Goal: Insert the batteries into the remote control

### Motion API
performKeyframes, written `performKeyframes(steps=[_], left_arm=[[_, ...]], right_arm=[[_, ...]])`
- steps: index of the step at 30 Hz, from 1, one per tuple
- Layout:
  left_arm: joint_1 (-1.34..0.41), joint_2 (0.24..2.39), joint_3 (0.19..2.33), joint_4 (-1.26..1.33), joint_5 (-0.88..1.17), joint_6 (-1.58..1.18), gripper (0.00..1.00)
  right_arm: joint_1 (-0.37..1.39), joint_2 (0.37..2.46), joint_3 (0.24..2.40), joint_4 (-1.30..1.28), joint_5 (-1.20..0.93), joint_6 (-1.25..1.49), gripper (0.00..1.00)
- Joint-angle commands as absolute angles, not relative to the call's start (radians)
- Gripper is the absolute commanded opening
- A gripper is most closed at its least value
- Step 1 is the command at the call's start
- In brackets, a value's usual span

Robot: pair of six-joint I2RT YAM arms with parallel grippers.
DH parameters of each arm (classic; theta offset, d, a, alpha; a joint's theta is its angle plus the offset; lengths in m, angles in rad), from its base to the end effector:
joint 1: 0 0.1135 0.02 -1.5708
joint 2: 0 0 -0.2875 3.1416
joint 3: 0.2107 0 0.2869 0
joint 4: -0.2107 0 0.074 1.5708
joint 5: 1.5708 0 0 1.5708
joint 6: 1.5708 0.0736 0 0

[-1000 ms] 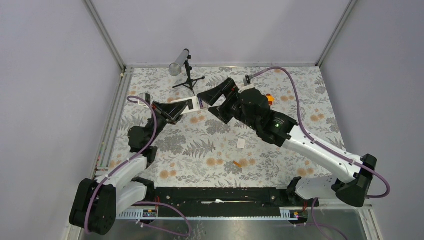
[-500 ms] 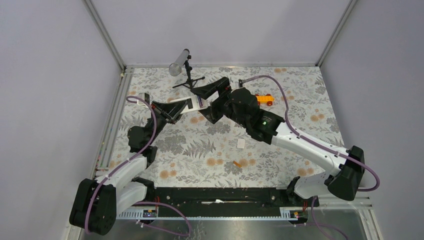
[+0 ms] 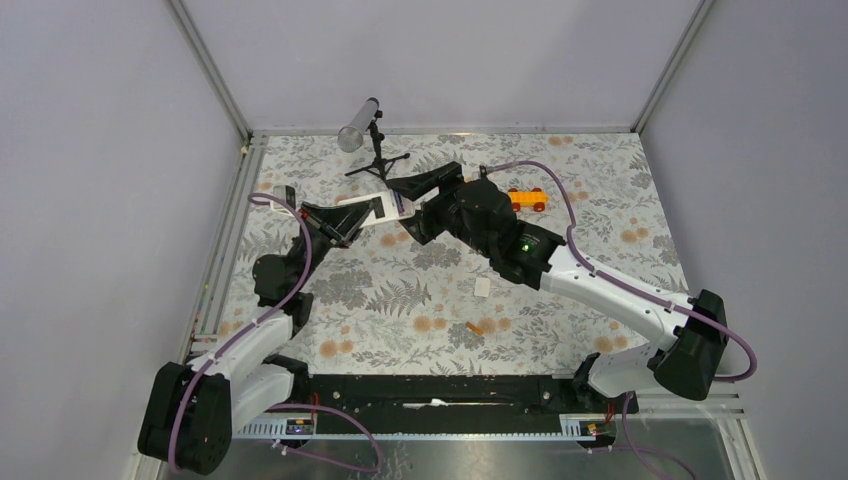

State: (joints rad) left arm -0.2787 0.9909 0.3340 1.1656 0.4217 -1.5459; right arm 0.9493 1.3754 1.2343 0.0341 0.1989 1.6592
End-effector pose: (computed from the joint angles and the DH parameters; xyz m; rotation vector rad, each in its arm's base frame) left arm 0.2268 -0.0962 0.2989 -0.3683 1.2611 -1.8240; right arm 0.2422 0.3132 0.3999 0.8715 1.8304 1.6968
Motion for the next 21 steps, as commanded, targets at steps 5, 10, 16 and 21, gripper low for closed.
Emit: performKeyframes(steps=[5, 10, 16, 21], left_arm=[[-0.282, 0.968, 0.361, 1.238, 0.437, -1.527, 0.00], [-0.282, 0.964, 0.353, 1.236, 0.426, -1.543, 0.00], [-0.282, 0.964, 0.354, 1.240, 0.425, -1.542, 0.00], [-0.282, 0.964, 0.351, 1.244, 0.408, -1.563, 0.00]], right_arm=[[0.950, 1.373, 1.246, 0.081, 0.233, 1.706, 0.67], [0.950, 1.368, 1.237, 0.083, 0.239, 1.704, 0.62], [0.950, 1.370, 1.232, 0.100, 0.242, 1.704, 0.57], [0.950, 1.370, 1.229, 0.109, 0.245, 1.706, 0.54]])
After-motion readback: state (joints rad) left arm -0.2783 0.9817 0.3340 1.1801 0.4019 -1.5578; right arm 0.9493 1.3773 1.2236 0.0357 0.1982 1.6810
